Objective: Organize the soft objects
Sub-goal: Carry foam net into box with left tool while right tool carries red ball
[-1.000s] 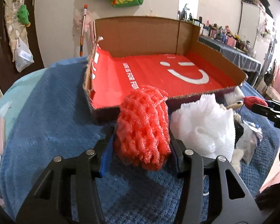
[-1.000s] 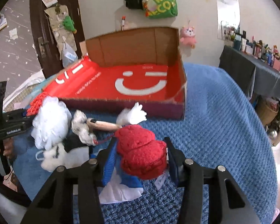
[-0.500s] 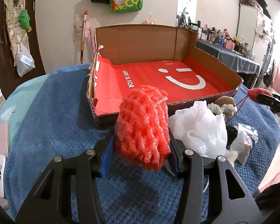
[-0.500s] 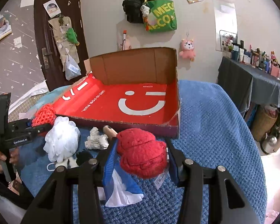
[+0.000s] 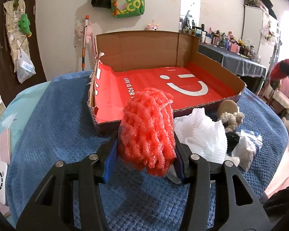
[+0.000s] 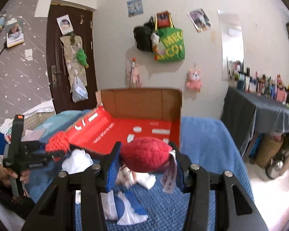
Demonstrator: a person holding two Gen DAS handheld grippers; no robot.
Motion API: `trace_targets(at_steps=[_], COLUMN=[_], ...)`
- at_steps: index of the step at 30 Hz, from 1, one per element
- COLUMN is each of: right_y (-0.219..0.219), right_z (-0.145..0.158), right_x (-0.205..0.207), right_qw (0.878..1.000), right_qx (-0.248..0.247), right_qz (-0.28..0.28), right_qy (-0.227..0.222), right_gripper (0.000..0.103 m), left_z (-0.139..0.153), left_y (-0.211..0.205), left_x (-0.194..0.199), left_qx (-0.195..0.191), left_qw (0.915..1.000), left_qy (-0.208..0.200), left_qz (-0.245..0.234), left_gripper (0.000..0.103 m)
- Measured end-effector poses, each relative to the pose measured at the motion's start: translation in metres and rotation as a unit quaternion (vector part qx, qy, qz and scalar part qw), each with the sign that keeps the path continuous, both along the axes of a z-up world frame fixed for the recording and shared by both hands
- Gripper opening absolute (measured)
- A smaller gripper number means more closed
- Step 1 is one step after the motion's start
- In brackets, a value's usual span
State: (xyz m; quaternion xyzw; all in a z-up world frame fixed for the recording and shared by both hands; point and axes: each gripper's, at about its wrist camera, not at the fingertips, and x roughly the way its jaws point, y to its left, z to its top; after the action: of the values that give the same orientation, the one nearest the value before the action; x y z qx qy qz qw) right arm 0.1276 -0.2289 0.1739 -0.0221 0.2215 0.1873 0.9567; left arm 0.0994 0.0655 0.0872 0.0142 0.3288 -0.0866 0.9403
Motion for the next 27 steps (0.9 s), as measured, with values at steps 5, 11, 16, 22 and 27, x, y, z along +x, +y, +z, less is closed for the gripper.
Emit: trace_targets(at_steps=[5,11,16,22,27], right_y=[0.007,0.012,0.022,0.046,0.070], right_z=[0.018,0.018,0.010,0.007,-0.012], right_x=[-0.002,0.001,0.026,0.078,0.124], right_qw=[0.999,0.999,1.000,0.999,0.992], right_qx=[-0.009,-0.005,-0.002,-0.035,-0.106], right_qz=[0.006,0.012,0.019,0.008,-0.026], right_qy=[-0.030,-0.032,-0.021,-0.041,-0.057], right_gripper=[0.051,0.051,0.051,0.051,0.051], left_z=[0.002,0.008,0.021,0.026,0.014], left_y=[0.000,0.001,0.000,-0.003,-0.010], left_x=[-0.001,0.003,0.028,0.077,0.113], left_qx=[-0.001,-0.006,-0.005,0.000,0.023], left_qw=[1.0000,0.9999,0.9998,0.9996,0.9987], left_qy=[-0.002,-0.007,-0.013,0.002,0.030], left_qz=[-0.003,-0.005,-0.013,-0.029,-0.033], left_gripper=[0.048,0.048,0.048,0.048,0.048])
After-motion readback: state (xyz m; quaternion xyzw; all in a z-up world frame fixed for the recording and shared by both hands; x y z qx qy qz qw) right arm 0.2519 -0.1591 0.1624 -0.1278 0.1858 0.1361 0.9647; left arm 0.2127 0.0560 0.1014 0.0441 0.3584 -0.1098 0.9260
